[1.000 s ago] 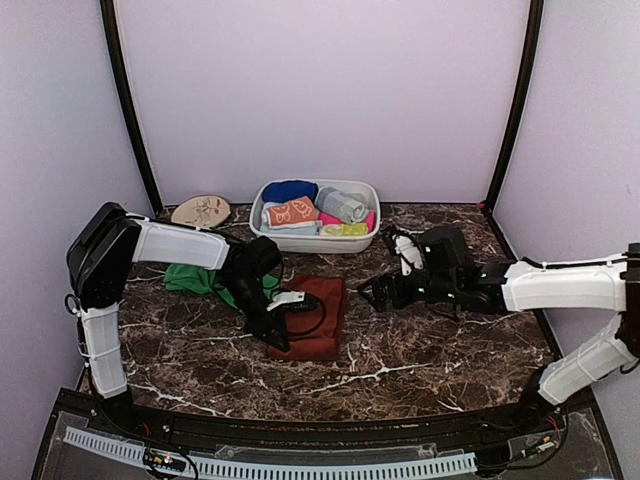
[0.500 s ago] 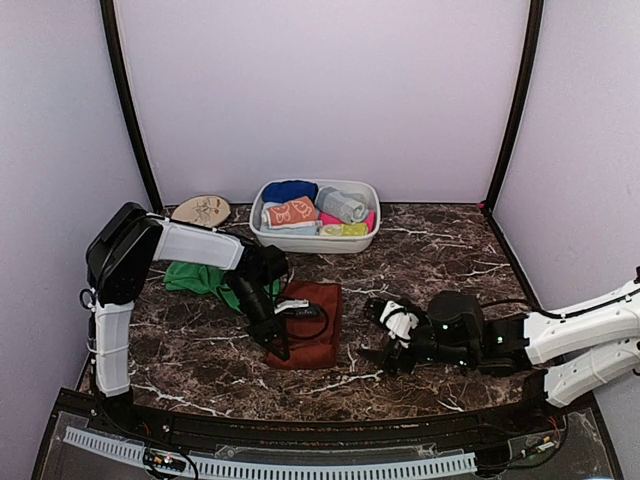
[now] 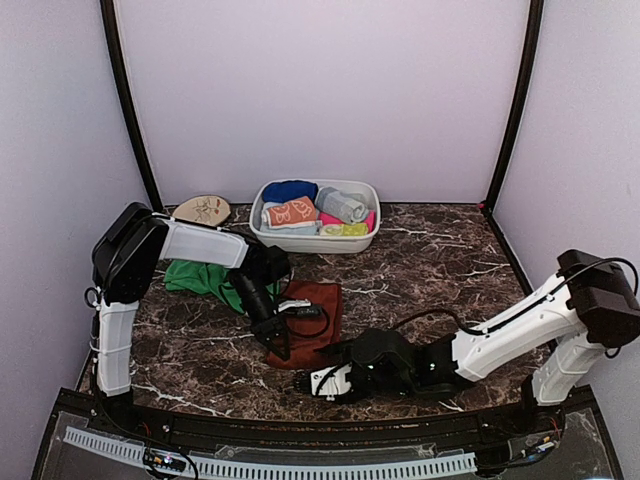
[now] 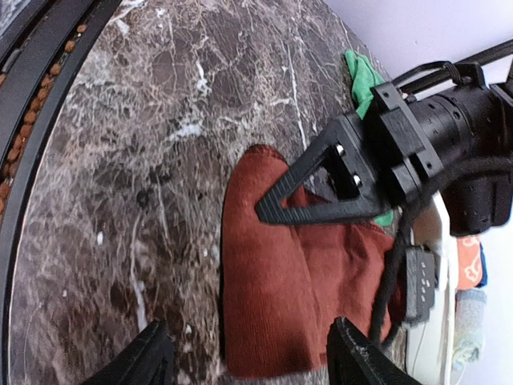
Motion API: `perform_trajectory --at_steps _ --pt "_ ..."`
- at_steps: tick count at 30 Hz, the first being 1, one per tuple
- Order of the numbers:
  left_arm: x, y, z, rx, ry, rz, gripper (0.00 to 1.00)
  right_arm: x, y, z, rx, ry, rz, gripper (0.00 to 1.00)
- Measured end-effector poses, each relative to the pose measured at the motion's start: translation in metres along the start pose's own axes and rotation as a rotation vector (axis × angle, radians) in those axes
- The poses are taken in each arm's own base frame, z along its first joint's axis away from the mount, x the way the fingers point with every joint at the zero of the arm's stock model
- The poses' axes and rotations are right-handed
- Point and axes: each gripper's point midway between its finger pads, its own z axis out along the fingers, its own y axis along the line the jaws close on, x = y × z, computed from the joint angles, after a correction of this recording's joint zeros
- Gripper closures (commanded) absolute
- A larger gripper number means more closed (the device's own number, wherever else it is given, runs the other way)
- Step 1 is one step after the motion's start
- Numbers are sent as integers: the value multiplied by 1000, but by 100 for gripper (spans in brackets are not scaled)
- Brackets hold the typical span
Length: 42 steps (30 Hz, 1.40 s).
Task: Roll the towels
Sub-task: Roll the towel at the center of the board.
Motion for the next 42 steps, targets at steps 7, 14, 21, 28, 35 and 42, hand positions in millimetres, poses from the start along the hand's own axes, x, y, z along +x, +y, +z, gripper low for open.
perform_trajectory --at_steps 7,14,21,28,35,42 --pt "0 1 -1 -6 8 -6 100 0 6 42 -25 0 -78 48" --pt "1 1 -1 -4 9 7 87 27 -3 63 -14 35 -24 55" --pt "1 2 -6 -9 -21 27 68 30 -5 67 -16 26 61 88" --pt "4 21 -40 -128 -144 51 65 29 -7 69 -49 10 183 100" --pt "12 18 -89 -312 -265 153 64 31 -12 72 -155 5 401 100" --pt "12 1 -93 -357 -272 293 64 40 -28 69 -392 -34 795 100"
